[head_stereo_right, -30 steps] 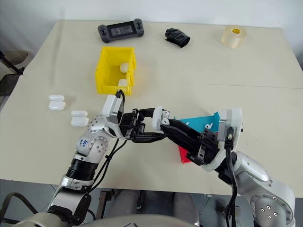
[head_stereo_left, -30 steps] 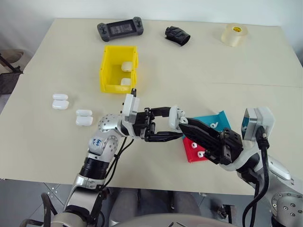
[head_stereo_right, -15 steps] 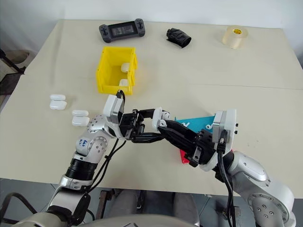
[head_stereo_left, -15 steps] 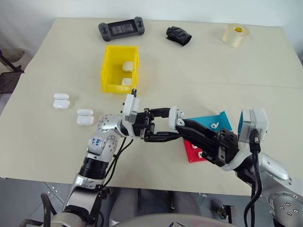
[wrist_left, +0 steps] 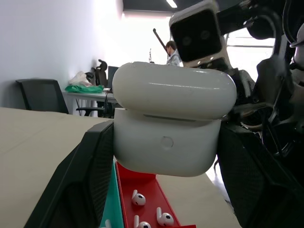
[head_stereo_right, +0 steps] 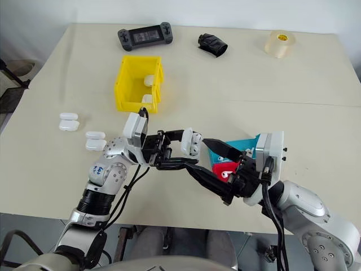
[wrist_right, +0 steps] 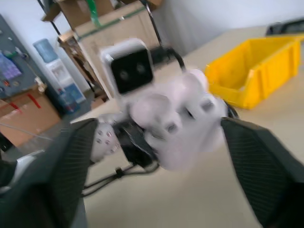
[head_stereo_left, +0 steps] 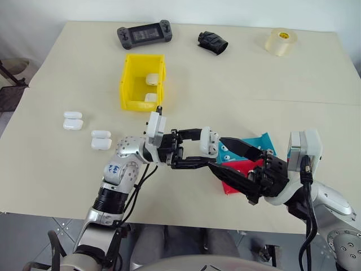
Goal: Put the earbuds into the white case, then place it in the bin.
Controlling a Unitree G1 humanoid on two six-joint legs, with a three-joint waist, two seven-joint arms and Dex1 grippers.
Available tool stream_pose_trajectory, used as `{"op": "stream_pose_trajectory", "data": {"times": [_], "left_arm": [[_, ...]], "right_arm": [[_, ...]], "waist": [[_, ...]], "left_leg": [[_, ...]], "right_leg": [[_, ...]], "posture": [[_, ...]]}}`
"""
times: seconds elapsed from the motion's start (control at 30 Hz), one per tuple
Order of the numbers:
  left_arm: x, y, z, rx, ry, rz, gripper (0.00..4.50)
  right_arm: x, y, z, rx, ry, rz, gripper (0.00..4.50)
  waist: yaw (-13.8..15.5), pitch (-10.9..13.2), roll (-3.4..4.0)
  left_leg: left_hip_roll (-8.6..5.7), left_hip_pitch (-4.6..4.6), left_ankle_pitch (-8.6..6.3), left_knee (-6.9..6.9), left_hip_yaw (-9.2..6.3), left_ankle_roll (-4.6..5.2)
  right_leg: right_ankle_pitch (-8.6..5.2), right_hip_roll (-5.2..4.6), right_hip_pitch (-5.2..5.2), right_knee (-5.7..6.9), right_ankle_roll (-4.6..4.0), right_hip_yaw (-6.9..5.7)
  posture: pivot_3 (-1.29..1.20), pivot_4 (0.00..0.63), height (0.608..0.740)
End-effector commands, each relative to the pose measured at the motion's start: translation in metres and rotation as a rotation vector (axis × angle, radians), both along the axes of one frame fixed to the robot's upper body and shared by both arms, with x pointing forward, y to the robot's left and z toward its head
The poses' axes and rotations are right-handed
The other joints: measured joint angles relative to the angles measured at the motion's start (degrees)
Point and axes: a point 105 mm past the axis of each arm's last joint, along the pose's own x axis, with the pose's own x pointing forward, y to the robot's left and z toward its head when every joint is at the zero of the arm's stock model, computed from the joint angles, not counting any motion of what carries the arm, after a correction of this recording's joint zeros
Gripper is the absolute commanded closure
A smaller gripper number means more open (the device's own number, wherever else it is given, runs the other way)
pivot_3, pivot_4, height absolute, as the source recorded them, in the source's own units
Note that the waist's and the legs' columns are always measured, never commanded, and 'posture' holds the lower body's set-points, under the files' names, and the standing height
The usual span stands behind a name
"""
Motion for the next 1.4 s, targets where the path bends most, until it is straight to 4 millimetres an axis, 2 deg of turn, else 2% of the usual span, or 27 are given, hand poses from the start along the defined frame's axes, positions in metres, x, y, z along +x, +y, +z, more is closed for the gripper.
{"op": "stream_pose_trajectory", "data": {"times": [0.03,0.27,0.43,0.57,0.7,0.8,1.03,1.1,1.3,1.4], "left_arm": [[-0.009,-0.002,0.012,0.002,-0.076,-0.043,1.65],[-0.001,-0.01,0.006,0.122,-0.135,0.032,1.65],[0.005,-0.02,0.003,0.191,-0.148,0.073,1.65],[0.008,-0.029,0.002,0.234,-0.151,0.092,1.65],[0.007,-0.03,-0.003,0.299,-0.172,0.085,1.65],[0.008,-0.028,-0.003,0.307,-0.179,0.09,1.65],[0.016,-0.026,-0.011,0.434,-0.274,0.146,1.65],[0.017,-0.025,-0.013,0.484,-0.341,0.152,1.65],[0.016,-0.023,-0.014,0.509,-0.396,0.139,1.65],[0.018,-0.021,-0.009,0.492,-0.391,0.154,1.65]], "right_arm": [[-0.003,-0.011,0.009,-0.008,-0.047,-0.033,0.04],[-0.012,-0.045,0.018,-0.11,-0.082,-0.101,0.04],[-0.01,-0.04,0.036,-0.139,-0.136,-0.07,1.65],[-0.004,-0.018,0.03,-0.231,-0.119,0.002,2.99],[0.006,0.006,0.029,-0.27,-0.102,0.052,4.43],[0.018,0.013,0.025,-0.337,-0.091,0.033,4.47],[0.02,0.012,0.018,-0.451,-0.069,0.036,4.47],[0.025,0.004,0.011,-0.533,-0.07,-0.011,4.47],[0.029,-0.008,-0.004,-0.579,-0.011,-0.057,4.47],[0.031,-0.03,-0.015,-0.594,0.056,-0.118,4.47]], "waist": [[0.0,0.0,0.0],[0.0,0.0,-0.01],[-0.1,0.0,-0.02],[-0.1,0.0,-0.03],[-0.1,0.0,-0.04],[0.0,0.0,-0.04],[0.1,0.0,-0.05],[0.1,0.0,-0.04],[0.1,0.0,-0.05],[0.2,0.0,-0.05]], "left_leg": [[0.0,0.0,0.0,0.0,-0.01,0.0],[0.0,0.01,-0.01,0.0,0.01,0.04],[0.03,0.04,-0.01,0.01,0.02,0.06],[0.06,0.04,0.0,0.0,0.03,0.06],[0.05,0.0,0.0,0.01,0.0,0.04],[0.05,-0.05,0.0,0.0,-0.02,0.04],[-0.02,-0.2,-0.03,0.0,-0.09,0.09],[-0.01,-0.2,-0.03,-0.01,-0.07,0.09],[0.01,-0.2,-0.03,-0.01,-0.06,0.1],[0.0,-0.22,-0.03,-0.02,-0.05,0.11]], "right_leg": [[0.0,0.01,0.02,-0.01,0.0,-0.01],[0.0,0.03,0.09,-0.09,0.0,-0.02],[0.0,0.05,0.14,-0.12,0.0,-0.02],[0.0,0.09,0.11,-0.13,0.0,-0.02],[0.0,0.05,0.07,-0.18,0.0,-0.01],[0.0,0.03,0.05,-0.24,0.0,-0.03],[0.01,-0.06,-0.01,-0.31,0.02,-0.13],[0.01,-0.05,-0.02,-0.3,0.02,-0.13],[0.01,-0.02,-0.03,-0.28,0.02,-0.12],[0.01,-0.04,-0.03,-0.29,0.02,-0.12]], "posture": [[0.0,0.15,0.74],[0.0,0.15,0.74],[0.0,0.15,0.74],[0.0,0.15,0.74],[0.0,0.15,0.74],[0.0,0.15,0.74],[0.0,0.15,0.74],[0.0,0.15,0.74],[0.0,0.15,0.74],[0.0,0.15,0.74]]}}
